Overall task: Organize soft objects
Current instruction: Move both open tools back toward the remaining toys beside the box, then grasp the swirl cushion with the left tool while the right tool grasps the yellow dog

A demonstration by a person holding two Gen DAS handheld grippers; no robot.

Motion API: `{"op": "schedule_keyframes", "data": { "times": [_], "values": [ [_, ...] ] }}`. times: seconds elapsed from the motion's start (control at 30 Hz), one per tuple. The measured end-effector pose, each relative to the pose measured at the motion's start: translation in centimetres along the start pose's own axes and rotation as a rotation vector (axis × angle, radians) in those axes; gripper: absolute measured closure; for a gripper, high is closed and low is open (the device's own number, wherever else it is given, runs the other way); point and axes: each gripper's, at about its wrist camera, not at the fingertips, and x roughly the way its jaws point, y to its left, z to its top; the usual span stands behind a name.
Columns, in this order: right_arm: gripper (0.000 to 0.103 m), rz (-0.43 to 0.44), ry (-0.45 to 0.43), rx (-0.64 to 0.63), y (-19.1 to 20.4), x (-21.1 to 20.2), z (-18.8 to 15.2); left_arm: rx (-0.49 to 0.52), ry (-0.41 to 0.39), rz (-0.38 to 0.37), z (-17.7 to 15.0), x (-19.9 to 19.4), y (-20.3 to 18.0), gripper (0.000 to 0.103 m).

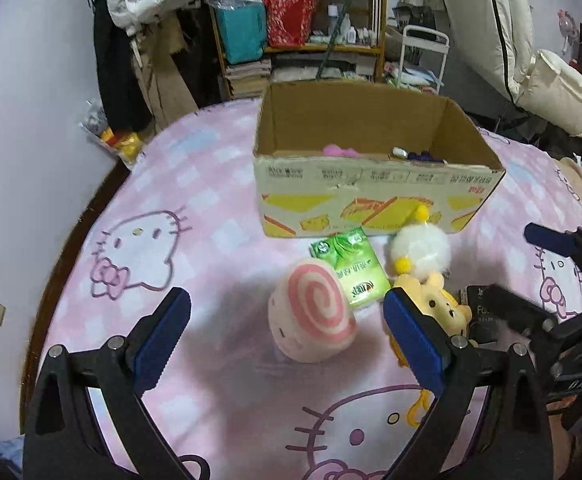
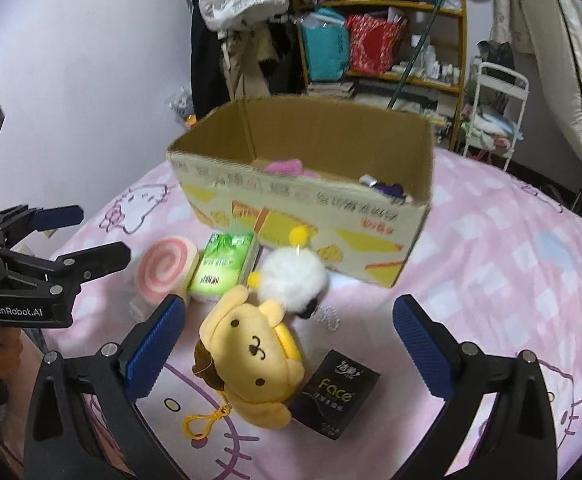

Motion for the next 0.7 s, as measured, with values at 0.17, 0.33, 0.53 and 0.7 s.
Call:
{"op": "schedule_keyframes", "data": {
  "times": [0.17,0.33,0.53,0.7],
  "values": [
    [0.000,0.007,0.063,-0.051,0.9,2.2,-0.2,-0.007,0.049,-0.027,0.3,2.0,-0.1,0.007],
    [0.000,0.010,0.131,-0.070,1.3,4.1,-0.6,-0.013,0.117,-0.048,0.6,4.2,0.0,0.007],
    [0.000,0.059,0.214,-0.093,2.2,6.3,-1.3,0.012,0.176,-0.085,0.8,6.1,-0.9,0.007],
    [0.000,0.064,0.307,-0.095,2.6,8.6,-1.9,-0.002,0.240,-0.105,0.4,8.0,-0.8,0.009]
  ]
}}
